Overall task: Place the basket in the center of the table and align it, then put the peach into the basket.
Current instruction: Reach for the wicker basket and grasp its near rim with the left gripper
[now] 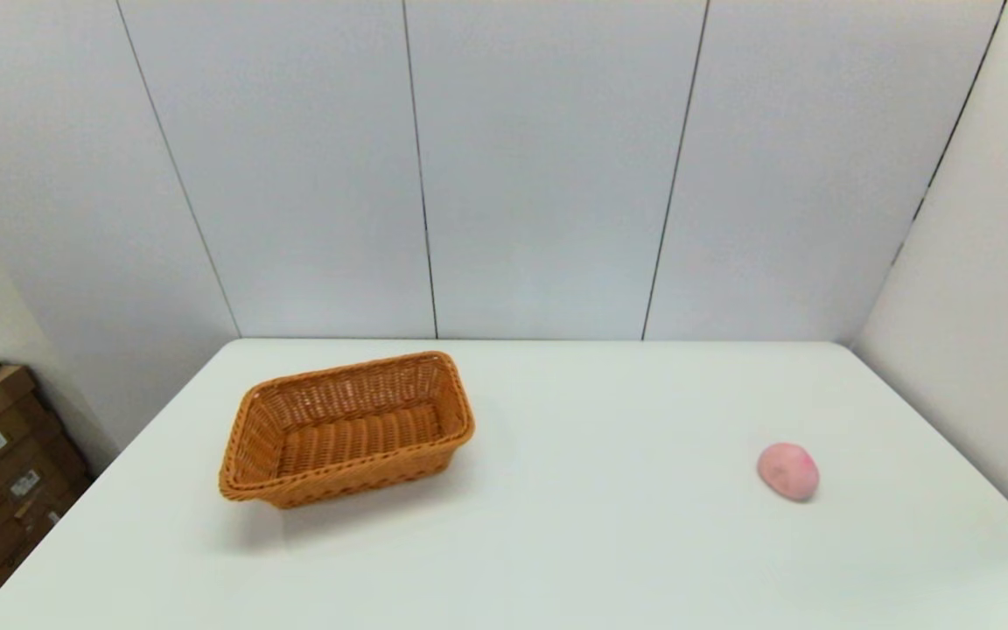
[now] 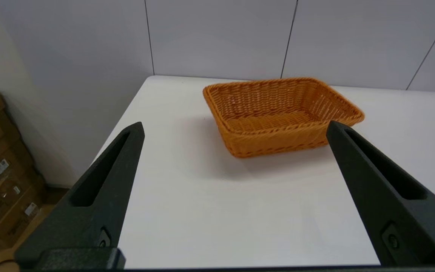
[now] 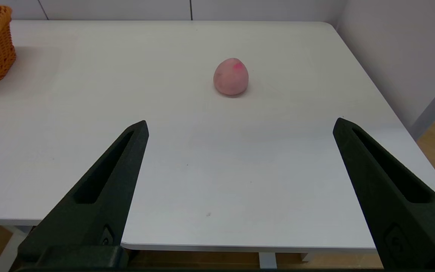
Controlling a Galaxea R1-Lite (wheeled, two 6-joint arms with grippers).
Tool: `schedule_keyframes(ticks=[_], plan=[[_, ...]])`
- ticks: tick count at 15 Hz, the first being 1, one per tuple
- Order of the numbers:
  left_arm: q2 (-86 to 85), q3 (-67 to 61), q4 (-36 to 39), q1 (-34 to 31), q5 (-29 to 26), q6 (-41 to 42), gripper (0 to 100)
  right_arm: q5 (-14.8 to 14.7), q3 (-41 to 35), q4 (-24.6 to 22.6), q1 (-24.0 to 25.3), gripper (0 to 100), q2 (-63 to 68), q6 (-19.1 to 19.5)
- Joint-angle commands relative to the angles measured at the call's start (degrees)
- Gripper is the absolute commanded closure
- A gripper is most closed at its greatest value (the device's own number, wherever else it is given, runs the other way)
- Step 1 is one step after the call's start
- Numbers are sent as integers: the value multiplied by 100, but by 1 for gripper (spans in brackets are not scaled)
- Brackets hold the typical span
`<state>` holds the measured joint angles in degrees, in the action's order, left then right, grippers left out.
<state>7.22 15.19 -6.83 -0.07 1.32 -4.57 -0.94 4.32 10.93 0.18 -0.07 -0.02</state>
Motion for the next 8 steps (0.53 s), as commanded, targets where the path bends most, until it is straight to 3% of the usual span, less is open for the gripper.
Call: schedule_keyframes(ticks=[1,8], plan=[[3594,2445,-267,-28,132,-1160,0,-12,-1,14,-1,0,-1,11],[7953,3605,-267,-10,290,-2443,0,-12,8,14,-1,0,-1,20]])
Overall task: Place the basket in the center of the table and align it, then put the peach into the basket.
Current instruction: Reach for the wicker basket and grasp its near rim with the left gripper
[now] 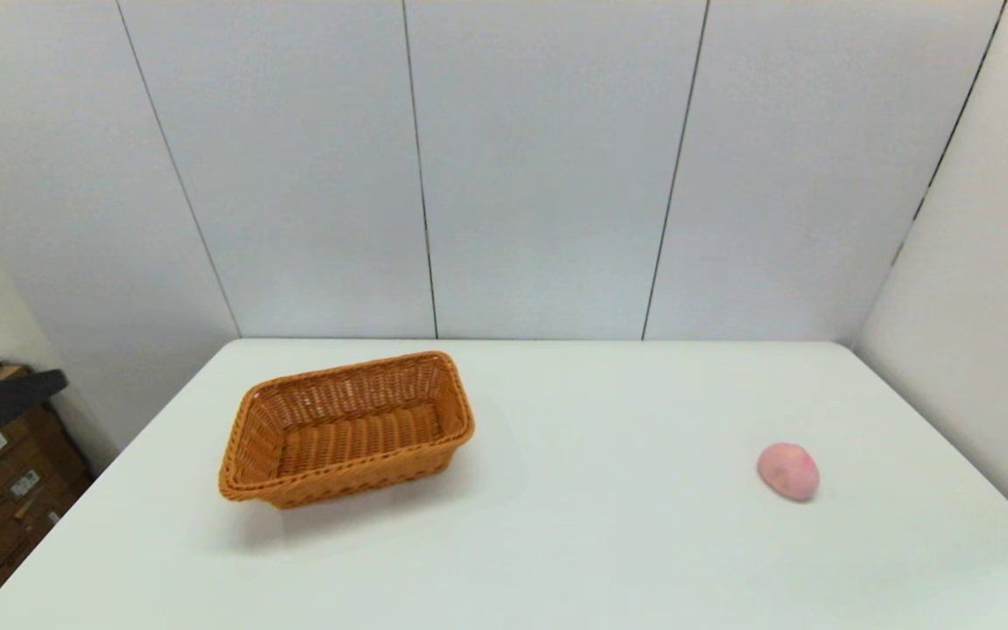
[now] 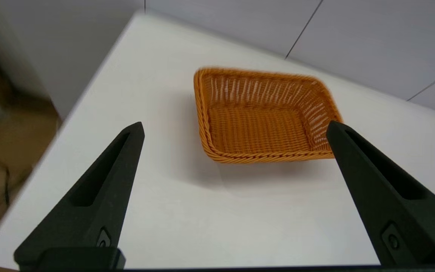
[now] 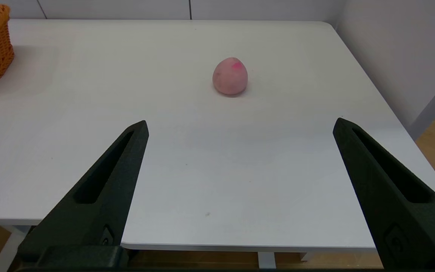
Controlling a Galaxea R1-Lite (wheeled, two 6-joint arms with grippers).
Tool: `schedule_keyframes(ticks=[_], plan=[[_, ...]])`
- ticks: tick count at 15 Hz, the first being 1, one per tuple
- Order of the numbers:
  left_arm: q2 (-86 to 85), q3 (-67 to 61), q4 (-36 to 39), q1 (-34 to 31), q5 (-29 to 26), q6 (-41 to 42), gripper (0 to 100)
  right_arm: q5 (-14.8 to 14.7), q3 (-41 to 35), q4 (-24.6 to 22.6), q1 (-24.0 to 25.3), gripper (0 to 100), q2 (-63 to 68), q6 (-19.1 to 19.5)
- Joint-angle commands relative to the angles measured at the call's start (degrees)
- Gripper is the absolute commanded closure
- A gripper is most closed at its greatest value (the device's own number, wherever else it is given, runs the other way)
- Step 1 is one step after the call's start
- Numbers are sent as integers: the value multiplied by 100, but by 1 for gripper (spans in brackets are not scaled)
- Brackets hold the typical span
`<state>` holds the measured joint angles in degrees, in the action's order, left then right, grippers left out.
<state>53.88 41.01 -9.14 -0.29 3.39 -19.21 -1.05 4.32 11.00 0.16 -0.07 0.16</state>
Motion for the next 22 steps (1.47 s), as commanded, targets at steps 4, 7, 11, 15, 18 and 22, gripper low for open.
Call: schedule_keyframes(ticks=[4,7,11,15,18,22], plan=[[4719,1313,-35,38,74,-1559,0,-1,8,8,2,0,-1,2],[5449,1603,-35,20,65,-1533,0,-1,-1,8,2,0,-1,2],[6134,1893,-96,29,48,-1498,0,8,-1,8,2,0,-1,2],[6609,2034,-140,-41,-330,-1216,0,-1,-1,-1,2,0,-1,2],[6793,2368,-571,-138,-831,-1199,100,-1,-1,-1,2,0,-1,2],[6793,2465,-589,-190,-937,-997,100,-1,-1,-1,2,0,-1,2]])
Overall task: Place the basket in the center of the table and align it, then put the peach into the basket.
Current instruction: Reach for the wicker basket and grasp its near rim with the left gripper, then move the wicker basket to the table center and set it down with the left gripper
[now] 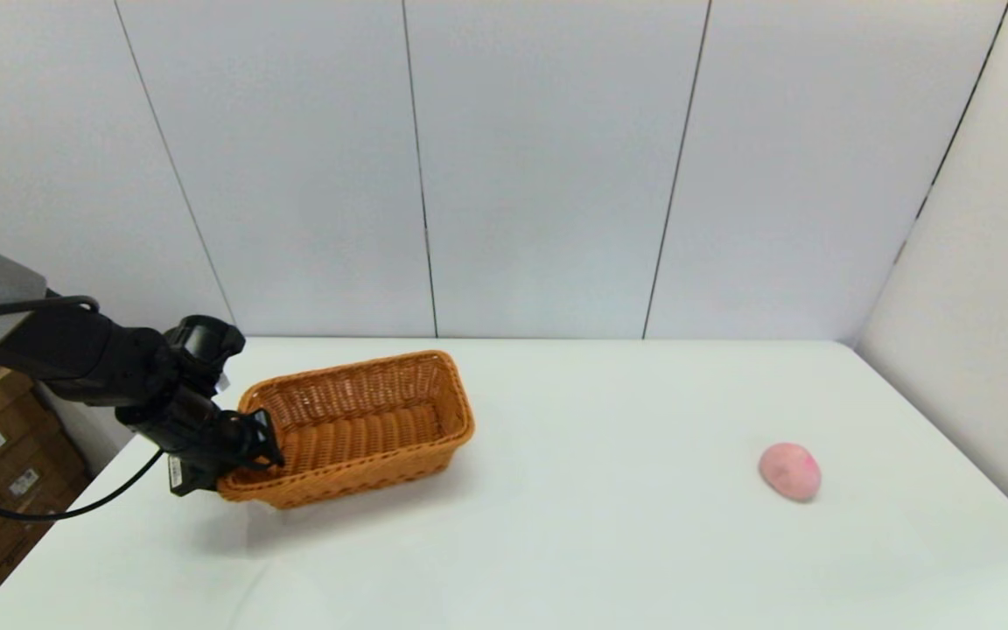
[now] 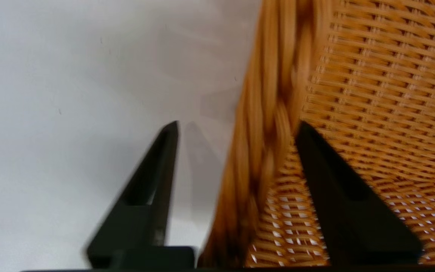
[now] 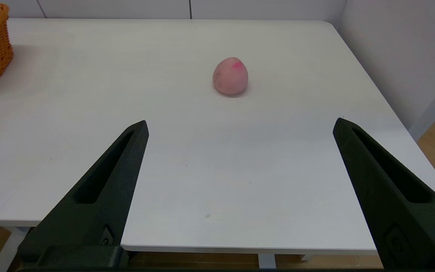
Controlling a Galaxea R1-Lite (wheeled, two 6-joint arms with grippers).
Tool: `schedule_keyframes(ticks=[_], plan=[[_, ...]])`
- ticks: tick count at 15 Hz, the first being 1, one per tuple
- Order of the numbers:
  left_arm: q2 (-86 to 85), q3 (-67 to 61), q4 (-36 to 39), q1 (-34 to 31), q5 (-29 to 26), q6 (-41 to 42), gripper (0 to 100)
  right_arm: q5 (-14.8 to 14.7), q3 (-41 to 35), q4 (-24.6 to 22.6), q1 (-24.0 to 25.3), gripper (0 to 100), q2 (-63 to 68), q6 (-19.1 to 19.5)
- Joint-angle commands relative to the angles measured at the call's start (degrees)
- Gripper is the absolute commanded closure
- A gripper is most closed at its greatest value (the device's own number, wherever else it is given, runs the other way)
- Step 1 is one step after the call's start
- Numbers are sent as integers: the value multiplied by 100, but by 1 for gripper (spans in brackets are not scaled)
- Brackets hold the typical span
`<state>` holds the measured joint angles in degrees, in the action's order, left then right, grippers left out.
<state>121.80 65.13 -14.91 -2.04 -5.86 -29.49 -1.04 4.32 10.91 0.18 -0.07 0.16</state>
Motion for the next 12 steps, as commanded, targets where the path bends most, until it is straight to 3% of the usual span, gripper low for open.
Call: schedule_keyframes(ticks=[1,6,8,11,12], plan=[[-33,70,-3,-16,-11,31,100,-2,-1,8,-1,0,-1,2],[-112,149,-12,-16,-117,31,100,-2,-1,16,-1,0,-1,2],[-262,149,-21,-25,-627,31,100,-2,-1,16,8,0,-1,2],[-552,140,-65,-69,-1883,31,100,-2,-1,16,-1,0,-1,2],[-569,157,-91,-60,-2015,31,100,-2,-1,16,-1,0,-1,2]])
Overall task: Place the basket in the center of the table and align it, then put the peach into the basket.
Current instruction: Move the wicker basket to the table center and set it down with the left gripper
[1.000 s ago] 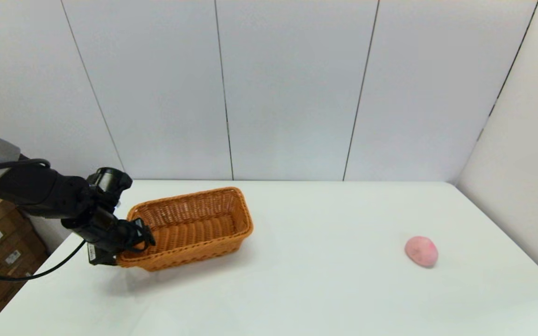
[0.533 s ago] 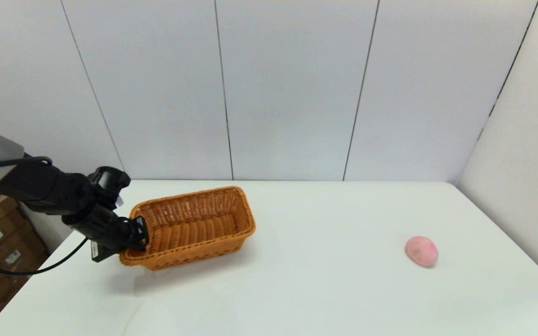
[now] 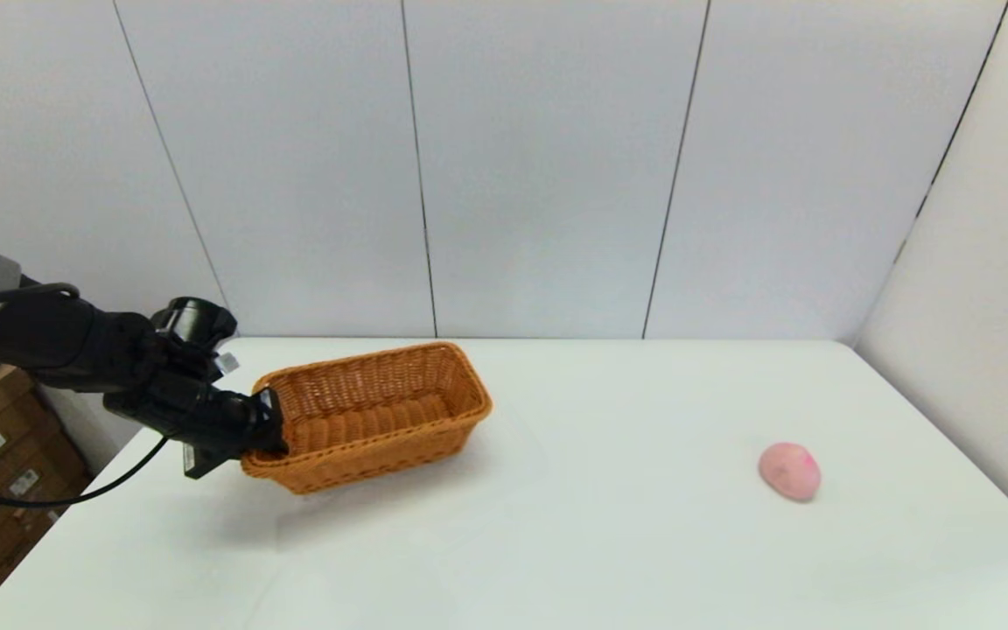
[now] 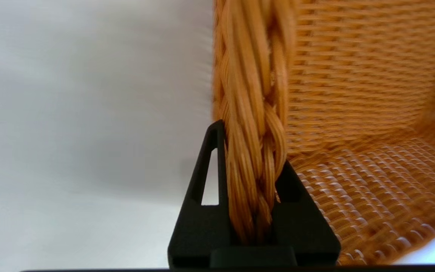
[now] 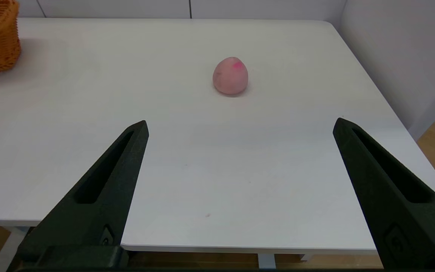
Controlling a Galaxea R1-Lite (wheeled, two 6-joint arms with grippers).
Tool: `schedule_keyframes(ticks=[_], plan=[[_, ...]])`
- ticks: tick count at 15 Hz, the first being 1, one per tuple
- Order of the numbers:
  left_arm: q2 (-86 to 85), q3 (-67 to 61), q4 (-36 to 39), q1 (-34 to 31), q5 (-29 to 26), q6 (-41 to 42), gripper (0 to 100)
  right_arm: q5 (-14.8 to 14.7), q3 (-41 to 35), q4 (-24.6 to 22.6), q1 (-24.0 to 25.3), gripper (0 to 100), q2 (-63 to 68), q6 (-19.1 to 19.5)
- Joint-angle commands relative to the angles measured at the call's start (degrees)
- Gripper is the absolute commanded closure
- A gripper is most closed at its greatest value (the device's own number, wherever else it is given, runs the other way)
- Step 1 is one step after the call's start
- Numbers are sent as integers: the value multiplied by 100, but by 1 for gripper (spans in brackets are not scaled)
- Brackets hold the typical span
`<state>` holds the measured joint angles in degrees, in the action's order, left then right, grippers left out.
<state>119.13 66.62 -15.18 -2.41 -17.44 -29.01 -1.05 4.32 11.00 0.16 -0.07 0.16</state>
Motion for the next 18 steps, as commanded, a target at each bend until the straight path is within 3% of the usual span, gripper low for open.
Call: schedule_keyframes(ticks=[1,4,7,13,18], plan=[[-320,9,-73,-14,-919,-17,100,-1,-1,8,2,0,-1,2],[-496,18,-223,241,-1297,89,100,8,8,25,2,0,-1,19],[-417,158,-407,988,-1235,625,100,17,8,25,2,0,-1,28],[612,1415,-741,2447,-409,54,100,17,8,25,2,0,-1,28],[1157,1793,-741,2746,-154,-289,100,17,8,17,2,0,-1,28]])
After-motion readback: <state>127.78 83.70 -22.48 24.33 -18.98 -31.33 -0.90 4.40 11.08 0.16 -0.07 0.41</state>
